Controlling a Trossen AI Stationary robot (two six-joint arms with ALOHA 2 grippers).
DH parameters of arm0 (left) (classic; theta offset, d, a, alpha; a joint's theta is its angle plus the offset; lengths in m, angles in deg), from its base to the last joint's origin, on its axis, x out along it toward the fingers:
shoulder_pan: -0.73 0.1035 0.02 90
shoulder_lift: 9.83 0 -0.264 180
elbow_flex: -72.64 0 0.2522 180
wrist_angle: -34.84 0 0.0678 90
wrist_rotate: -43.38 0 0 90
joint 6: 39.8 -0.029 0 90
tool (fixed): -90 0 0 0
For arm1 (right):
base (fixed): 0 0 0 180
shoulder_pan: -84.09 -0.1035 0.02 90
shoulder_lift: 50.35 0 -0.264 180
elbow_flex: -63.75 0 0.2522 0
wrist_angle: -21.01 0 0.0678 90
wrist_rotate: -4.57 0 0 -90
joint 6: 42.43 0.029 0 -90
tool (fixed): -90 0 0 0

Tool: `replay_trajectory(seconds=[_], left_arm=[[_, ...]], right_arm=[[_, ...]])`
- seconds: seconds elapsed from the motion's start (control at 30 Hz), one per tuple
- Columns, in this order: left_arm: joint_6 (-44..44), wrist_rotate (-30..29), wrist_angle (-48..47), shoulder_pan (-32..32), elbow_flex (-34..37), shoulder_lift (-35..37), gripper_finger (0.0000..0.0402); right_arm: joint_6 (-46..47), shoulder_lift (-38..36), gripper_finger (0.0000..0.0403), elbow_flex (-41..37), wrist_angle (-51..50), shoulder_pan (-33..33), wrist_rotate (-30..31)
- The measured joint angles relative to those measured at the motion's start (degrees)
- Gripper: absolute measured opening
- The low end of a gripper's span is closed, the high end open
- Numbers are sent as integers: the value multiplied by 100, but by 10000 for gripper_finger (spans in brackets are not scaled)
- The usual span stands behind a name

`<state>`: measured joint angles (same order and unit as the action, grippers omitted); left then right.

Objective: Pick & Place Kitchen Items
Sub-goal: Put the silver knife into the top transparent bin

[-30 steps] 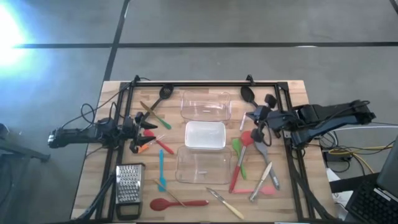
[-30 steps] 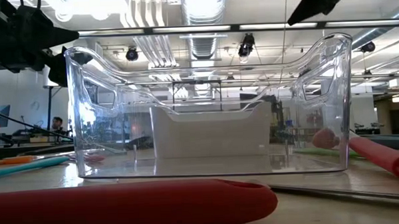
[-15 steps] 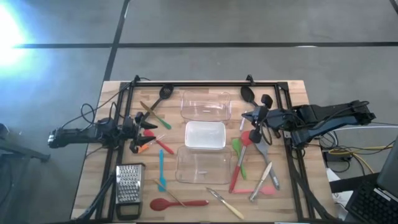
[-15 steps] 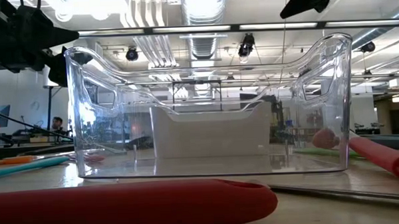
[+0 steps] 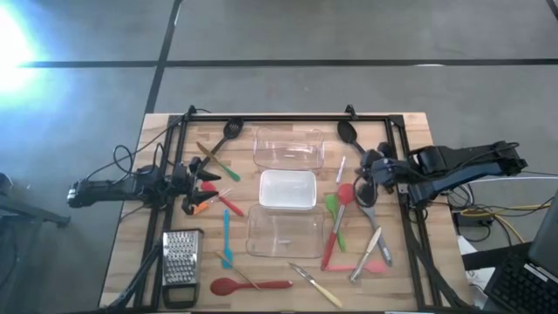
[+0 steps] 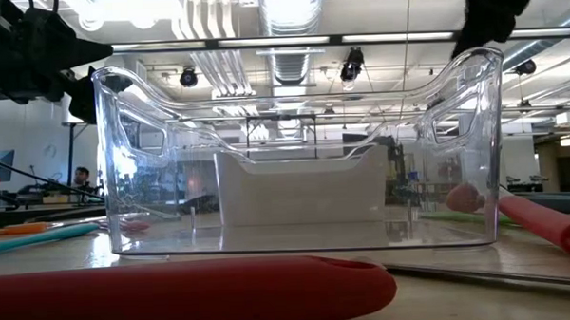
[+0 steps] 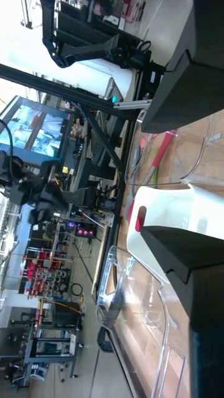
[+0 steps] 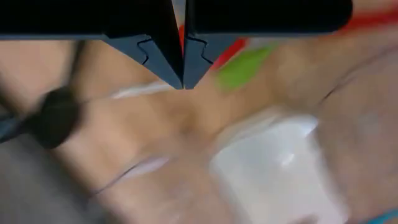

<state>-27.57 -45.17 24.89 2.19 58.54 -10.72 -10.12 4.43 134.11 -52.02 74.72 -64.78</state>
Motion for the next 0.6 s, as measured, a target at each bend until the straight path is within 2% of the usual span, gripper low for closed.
replay_trajectory(seconds=[0.13, 0.27, 0.6], left_arm=[[0, 0, 0, 1, 0, 0, 262], [0, 0, 0, -1, 0, -3, 262], [0, 0, 0, 1, 0, -2, 262]], right_arm=[[-388, 144, 9, -14, -60, -66, -1451], [-886, 473, 13, -24, -76, -265, -2355], [-873, 1447, 74, -22, -91, -902, -2663]])
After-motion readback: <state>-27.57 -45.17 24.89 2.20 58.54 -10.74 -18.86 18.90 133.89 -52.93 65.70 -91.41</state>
